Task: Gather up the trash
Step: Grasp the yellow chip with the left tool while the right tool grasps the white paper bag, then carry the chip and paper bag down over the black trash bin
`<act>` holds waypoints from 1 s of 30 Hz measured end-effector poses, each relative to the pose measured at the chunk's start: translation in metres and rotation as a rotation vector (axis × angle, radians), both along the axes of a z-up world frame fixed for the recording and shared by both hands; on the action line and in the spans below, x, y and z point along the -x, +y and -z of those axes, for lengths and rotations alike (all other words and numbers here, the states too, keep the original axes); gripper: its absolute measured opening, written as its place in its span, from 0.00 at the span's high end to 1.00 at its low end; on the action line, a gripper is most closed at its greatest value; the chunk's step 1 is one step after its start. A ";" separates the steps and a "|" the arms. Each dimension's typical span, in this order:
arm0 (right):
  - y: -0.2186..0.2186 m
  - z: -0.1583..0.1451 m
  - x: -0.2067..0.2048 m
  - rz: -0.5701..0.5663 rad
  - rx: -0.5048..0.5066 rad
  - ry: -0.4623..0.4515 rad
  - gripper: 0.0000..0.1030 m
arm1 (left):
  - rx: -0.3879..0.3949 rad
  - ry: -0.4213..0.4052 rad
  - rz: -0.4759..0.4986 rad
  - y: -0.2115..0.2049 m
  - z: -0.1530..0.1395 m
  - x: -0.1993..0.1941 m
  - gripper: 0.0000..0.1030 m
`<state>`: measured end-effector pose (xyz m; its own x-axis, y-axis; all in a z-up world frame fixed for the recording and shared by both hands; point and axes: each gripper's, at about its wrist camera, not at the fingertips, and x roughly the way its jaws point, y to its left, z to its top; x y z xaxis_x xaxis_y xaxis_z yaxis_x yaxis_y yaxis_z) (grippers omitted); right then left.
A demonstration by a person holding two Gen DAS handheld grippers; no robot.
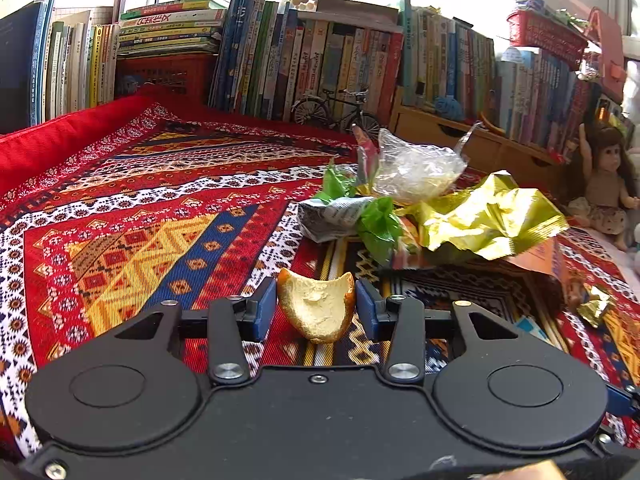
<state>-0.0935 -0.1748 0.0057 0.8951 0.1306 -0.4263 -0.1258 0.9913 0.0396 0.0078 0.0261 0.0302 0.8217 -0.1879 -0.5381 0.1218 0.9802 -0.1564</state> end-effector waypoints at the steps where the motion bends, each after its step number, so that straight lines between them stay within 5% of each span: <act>1: 0.000 0.000 0.000 -0.003 0.004 0.003 0.47 | 0.000 -0.006 0.012 0.000 -0.001 0.006 0.61; 4: 0.001 0.004 -0.003 -0.007 0.011 0.034 0.31 | -0.025 -0.034 0.041 -0.005 -0.006 0.023 0.61; 7: 0.004 0.009 -0.008 -0.026 0.044 0.056 0.28 | -0.028 -0.047 0.061 -0.007 -0.012 0.040 0.61; 13: 0.003 -0.003 0.008 -0.040 0.022 0.017 0.71 | -0.018 -0.063 0.120 -0.006 -0.021 0.081 0.61; 22: -0.007 -0.011 0.046 -0.089 -0.052 0.024 0.75 | 0.014 -0.021 0.157 0.006 -0.023 0.139 0.61; 30: -0.002 -0.009 0.101 -0.185 -0.103 0.081 0.75 | 0.020 0.090 0.172 0.017 0.004 0.196 0.61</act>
<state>-0.1947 -0.1772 0.0143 0.8153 0.3356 -0.4719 -0.2971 0.9419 0.1564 -0.1887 0.0431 0.0263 0.7252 -0.3327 -0.6027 0.2721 0.9427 -0.1930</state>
